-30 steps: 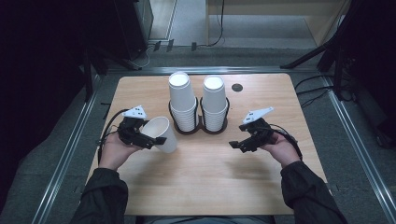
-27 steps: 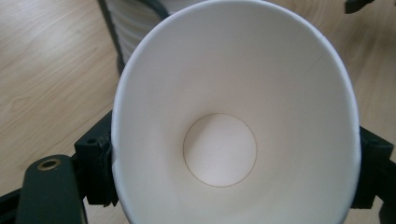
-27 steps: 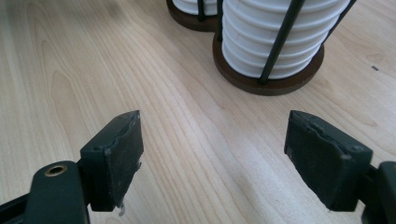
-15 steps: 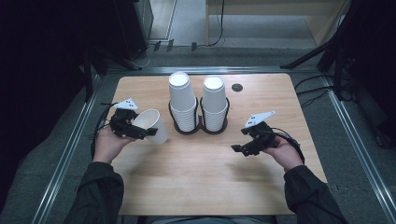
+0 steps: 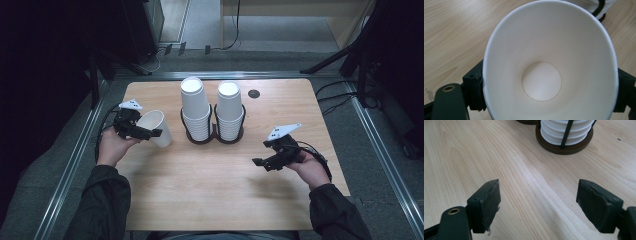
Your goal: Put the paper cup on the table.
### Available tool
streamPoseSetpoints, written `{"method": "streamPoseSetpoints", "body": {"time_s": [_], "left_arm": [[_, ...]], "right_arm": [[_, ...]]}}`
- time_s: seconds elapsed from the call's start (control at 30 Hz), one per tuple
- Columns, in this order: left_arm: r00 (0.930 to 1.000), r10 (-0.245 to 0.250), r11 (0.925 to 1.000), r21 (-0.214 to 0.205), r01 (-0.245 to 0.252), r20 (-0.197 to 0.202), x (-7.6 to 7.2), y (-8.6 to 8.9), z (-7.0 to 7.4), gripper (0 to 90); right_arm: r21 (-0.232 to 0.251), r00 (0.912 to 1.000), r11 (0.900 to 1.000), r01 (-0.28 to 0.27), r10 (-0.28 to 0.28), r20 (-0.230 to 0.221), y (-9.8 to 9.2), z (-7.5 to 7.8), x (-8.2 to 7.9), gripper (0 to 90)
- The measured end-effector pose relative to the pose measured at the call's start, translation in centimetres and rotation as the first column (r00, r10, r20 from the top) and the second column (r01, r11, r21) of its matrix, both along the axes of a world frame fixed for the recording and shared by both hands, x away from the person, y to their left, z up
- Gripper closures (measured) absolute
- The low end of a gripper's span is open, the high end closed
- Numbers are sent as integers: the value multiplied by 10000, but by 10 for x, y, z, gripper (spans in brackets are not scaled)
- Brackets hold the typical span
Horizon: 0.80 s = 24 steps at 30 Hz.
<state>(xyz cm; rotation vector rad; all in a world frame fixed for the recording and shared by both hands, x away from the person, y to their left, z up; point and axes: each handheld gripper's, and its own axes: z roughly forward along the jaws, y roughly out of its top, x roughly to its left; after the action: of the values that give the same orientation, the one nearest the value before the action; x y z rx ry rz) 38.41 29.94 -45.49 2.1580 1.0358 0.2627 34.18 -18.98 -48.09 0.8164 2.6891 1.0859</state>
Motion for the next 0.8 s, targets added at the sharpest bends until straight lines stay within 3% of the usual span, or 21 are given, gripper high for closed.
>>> {"method": "streamPoseSetpoints", "body": {"time_s": [0.13, 0.2, 0.4, 0.53, 0.63, 0.8], "left_arm": [[9999, 117, 9998, 160, -117, -15, 4, 5, -1, 143], [9987, 508, 9962, 712, -510, 55, 6, 11, -2, 142], [9947, 1018, 9935, 530, -1010, -120, 8, 29, -5, 130], [9914, 1293, 9896, 660, -1277, -201, 9, 33, -7, 123], [9872, 1596, 9822, 1007, -1588, 1, 7, 34, -10, 117], [9850, 1722, 9805, 990, -1700, -144, 8, 34, -14, 104]], "right_arm": [[-54, 10000, 10000, 38, -38, 28, -2, -1, -2, 196], [-101, 10000, 9999, 68, -68, 58, -4, -1, -3, 196], [-172, 9998, 9997, 199, -198, 36, -7, -2, -6, 196], [-184, 9998, 9996, 193, -192, 53, -7, -2, -6, 196], [-254, 9998, 9995, 180, -179, 39, -5, -2, -6, 196], [-251, 9999, 9996, 152, -151, 56, -5, -3, -6, 196]]}}
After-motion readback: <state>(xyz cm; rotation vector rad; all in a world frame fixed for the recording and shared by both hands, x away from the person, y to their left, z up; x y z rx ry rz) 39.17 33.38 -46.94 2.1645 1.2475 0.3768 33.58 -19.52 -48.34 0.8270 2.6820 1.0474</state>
